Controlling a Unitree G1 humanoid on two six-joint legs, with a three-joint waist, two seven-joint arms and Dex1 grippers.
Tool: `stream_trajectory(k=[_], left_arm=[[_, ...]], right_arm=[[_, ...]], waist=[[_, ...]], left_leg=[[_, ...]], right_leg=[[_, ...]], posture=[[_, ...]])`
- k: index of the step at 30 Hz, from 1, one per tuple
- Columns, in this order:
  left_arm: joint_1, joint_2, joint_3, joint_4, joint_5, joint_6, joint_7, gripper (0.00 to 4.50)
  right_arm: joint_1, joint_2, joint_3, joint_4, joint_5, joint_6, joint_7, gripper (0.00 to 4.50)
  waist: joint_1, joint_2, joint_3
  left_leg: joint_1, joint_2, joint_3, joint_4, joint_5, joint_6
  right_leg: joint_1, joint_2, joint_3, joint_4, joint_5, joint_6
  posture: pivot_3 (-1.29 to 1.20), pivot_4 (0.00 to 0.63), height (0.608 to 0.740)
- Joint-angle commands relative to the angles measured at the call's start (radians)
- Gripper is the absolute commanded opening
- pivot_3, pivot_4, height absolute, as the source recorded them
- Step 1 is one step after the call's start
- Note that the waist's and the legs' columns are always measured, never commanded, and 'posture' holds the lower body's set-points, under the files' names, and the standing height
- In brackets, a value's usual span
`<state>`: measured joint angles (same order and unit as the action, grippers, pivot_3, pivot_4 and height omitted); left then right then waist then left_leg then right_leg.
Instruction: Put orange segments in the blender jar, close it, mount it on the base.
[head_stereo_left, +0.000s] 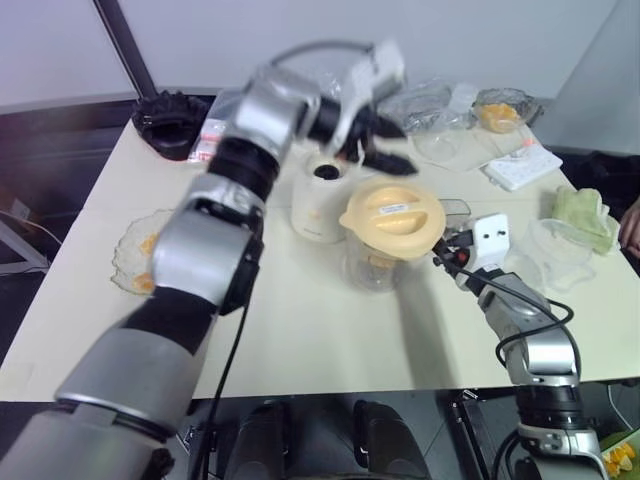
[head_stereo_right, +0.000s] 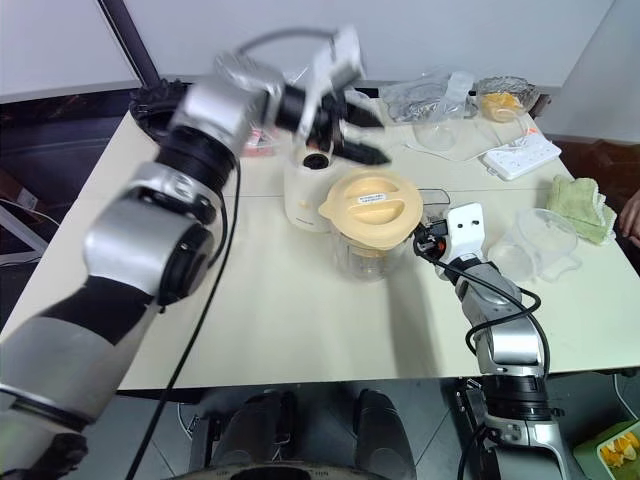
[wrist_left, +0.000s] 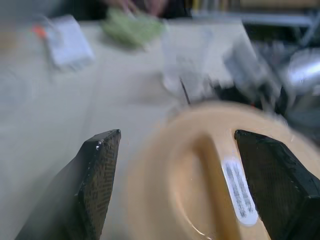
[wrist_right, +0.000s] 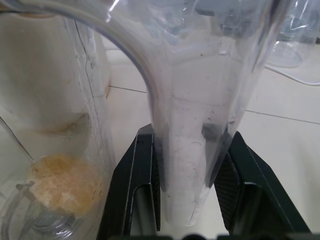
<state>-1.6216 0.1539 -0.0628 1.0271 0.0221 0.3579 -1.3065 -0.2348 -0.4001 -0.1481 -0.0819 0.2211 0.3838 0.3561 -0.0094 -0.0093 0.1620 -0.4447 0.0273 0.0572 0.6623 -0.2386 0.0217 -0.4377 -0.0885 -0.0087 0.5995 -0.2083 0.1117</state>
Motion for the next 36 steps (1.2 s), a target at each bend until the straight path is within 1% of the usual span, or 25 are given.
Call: stream_trajectory(k=[1, 4, 6, 8, 9, 10, 11, 12, 13, 14, 16, 18, 21, 25, 27, 31, 36], left_arm=[[-0.064, 0.05, 0.075, -0.062, -0.074, 0.049, 0.069, 3.77], [-0.06, 0.106, 0.139, -0.102, -0.129, 0.079, 0.133, 3.77], [-0.002, 0.154, 0.157, -0.162, -0.136, 0.068, 0.189, 3.77], [0.096, 0.205, 0.135, -0.266, -0.125, 0.055, 0.192, 3.77], [0.164, 0.236, 0.126, -0.35, -0.133, 0.077, 0.179, 3.77], [0.31, 0.311, 0.097, -0.504, -0.127, 0.058, 0.119, 3.77], [0.441, 0.379, 0.083, -0.65, -0.131, 0.083, 0.084, 3.77], [0.548, 0.431, 0.084, -0.78, -0.151, 0.124, 0.065, 3.77], [0.623, 0.465, 0.101, -0.887, -0.192, 0.204, 0.064, 3.77], [0.661, 0.48, 0.117, -0.951, -0.228, 0.269, 0.077, 3.77], [0.768, 0.513, 0.148, -1.082, -0.265, 0.322, 0.11, 3.77], [0.873, 0.522, 0.191, -1.188, -0.292, 0.374, 0.174, 3.77], [0.98, 0.511, 0.237, -1.28, -0.307, 0.409, 0.279, 3.77], [1.056, 0.483, 0.279, -1.336, -0.312, 0.422, 0.42, 3.77], [1.074, 0.484, 0.29, -1.35, -0.321, 0.428, 0.457, 3.77], [1.117, 0.498, 0.327, -1.367, -0.32, 0.429, 0.536, 3.77], [1.146, 0.532, 0.349, -1.374, -0.335, 0.426, 0.585, 3.77]], right_arm=[[0.014, -0.019, 0.005, 0.009, -0.009, 0.01, 0.017, 0.87], [0.007, -0.016, -0.012, -0.011, 0.013, 0.033, 0.017, 0.87], [-0.028, -0.019, -0.035, -0.037, 0.029, 0.067, -0.007, 0.87], [-0.082, -0.03, -0.059, -0.053, 0.034, 0.121, -0.044, 0.87], [-0.118, -0.046, -0.068, -0.059, 0.032, 0.165, -0.062, 0.87], [-0.193, -0.074, -0.083, -0.064, 0.045, 0.215, -0.068, 0.87], [-0.268, -0.108, -0.088, -0.059, 0.04, 0.257, -0.074, 0.87], [-0.335, -0.137, -0.088, -0.047, 0.032, 0.277, -0.074, 0.87], [-0.394, -0.157, -0.085, -0.032, 0.029, 0.292, -0.074, 0.87], [-0.427, -0.169, -0.081, -0.02, 0.027, 0.302, -0.075, 0.87], [-0.533, -0.193, -0.065, 0.049, 0.005, 0.302, -0.083, 0.87], [-0.676, -0.197, -0.051, 0.155, -0.017, 0.282, -0.09, 0.87], [-0.865, -0.16, -0.036, 0.323, -0.023, 0.23, -0.1, 0.87], [-1.04, -0.083, -0.015, 0.536, -0.017, 0.152, -0.076, 0.87], [-1.085, -0.054, -0.011, 0.609, -0.02, 0.121, -0.067, 0.87], [-1.158, 0.038, 0.006, 0.746, -0.018, 0.06, -0.056, 0.87], [-1.128, 0.092, 0.028, 0.78, -0.033, 0.037, -0.035, 0.87]], waist=[[0.0, 0.0, 0.0], [-0.002, 0.0, 0.0], [-0.004, 0.001, 0.001], [-0.007, 0.004, 0.002], [-0.006, 0.005, 0.003], [-0.007, 0.006, 0.004], [-0.018, 0.012, 0.007], [-0.028, 0.016, 0.012], [-0.031, 0.017, 0.019], [-0.029, 0.01, 0.023], [-0.015, -0.005, 0.032], [-0.011, -0.006, 0.032], [-0.01, -0.005, 0.032], [-0.01, -0.006, 0.032], [-0.01, -0.006, 0.032], [-0.012, -0.006, 0.032], [-0.009, -0.006, 0.032]], left_leg=[[0.0, 0.0, 0.0, 0.0, 0.0, 0.0], [0.002, 0.0, -0.002, 0.0, 0.0, 0.0], [0.002, 0.001, -0.002, 0.001, 0.0, 0.0], [0.003, 0.001, -0.001, 0.001, 0.0, 0.0], [0.004, 0.001, 0.0, 0.001, 0.0, 0.0], [0.004, 0.001, 0.001, 0.001, 0.001, -0.001], [0.004, 0.001, 0.001, 0.002, 0.001, -0.001], [0.004, 0.001, 0.006, 0.002, 0.001, -0.002], [0.004, 0.001, 0.009, 0.002, 0.004, -0.006], [0.002, 0.001, 0.01, 0.001, 0.006, -0.01], [-0.005, 0.002, 0.009, 0.002, 0.009, -0.014], [-0.01, 0.005, 0.008, 0.004, 0.01, -0.016], [-0.008, 0.005, 0.01, 0.004, 0.01, -0.015], [-0.006, 0.005, 0.012, 0.003, 0.01, -0.016], [-0.006, 0.005, 0.012, 0.003, 0.01, -0.016], [-0.006, 0.005, 0.013, 0.003, 0.01, -0.016], [-0.007, 0.005, 0.012, 0.001, 0.01, -0.016]], right_leg=[[0.0, 0.0, 0.0, 0.0, 0.0, 0.0], [0.001, 0.0, 0.001, 0.0, 0.0, 0.0], [0.001, 0.0, 0.001, 0.0, 0.0, 0.0], [0.001, 0.0, 0.002, 0.001, 0.0, 0.0], [0.001, 0.0, 0.003, 0.002, 0.0, 0.0], [0.001, 0.0, 0.004, 0.004, 0.0, 0.0], [0.0, 0.0, 0.004, 0.005, 0.0, -0.001], [-0.004, -0.001, 0.009, 0.01, 0.001, -0.001], [-0.008, -0.002, 0.012, 0.016, 0.001, 0.0], [-0.01, -0.002, 0.013, 0.017, 0.002, 0.002], [-0.018, 0.0, 0.009, 0.022, 0.003, 0.003], [-0.022, 0.004, 0.007, 0.021, 0.005, 0.0], [-0.02, 0.003, 0.009, 0.021, 0.005, -0.001], [-0.019, 0.003, 0.009, 0.021, 0.005, -0.001], [-0.019, 0.003, 0.01, 0.021, 0.006, -0.001], [-0.019, 0.003, 0.01, 0.02, 0.006, -0.001], [-0.021, 0.003, 0.009, 0.021, 0.006, -0.001]], posture=[[0.0, 0.15, 0.74], [0.0, 0.15, 0.74], [0.0, 0.15, 0.74], [0.0, 0.15, 0.74], [0.0, 0.15, 0.74], [0.0, 0.15, 0.74], [0.0, 0.15, 0.74], [0.0, 0.15, 0.74], [0.0, 0.15, 0.74], [0.0, 0.15, 0.74], [0.0, 0.15, 0.74], [0.0, 0.15, 0.74], [0.0, 0.15, 0.74], [0.0, 0.15, 0.74], [0.0, 0.15, 0.74], [0.0, 0.15, 0.74], [0.0, 0.15, 0.74]])
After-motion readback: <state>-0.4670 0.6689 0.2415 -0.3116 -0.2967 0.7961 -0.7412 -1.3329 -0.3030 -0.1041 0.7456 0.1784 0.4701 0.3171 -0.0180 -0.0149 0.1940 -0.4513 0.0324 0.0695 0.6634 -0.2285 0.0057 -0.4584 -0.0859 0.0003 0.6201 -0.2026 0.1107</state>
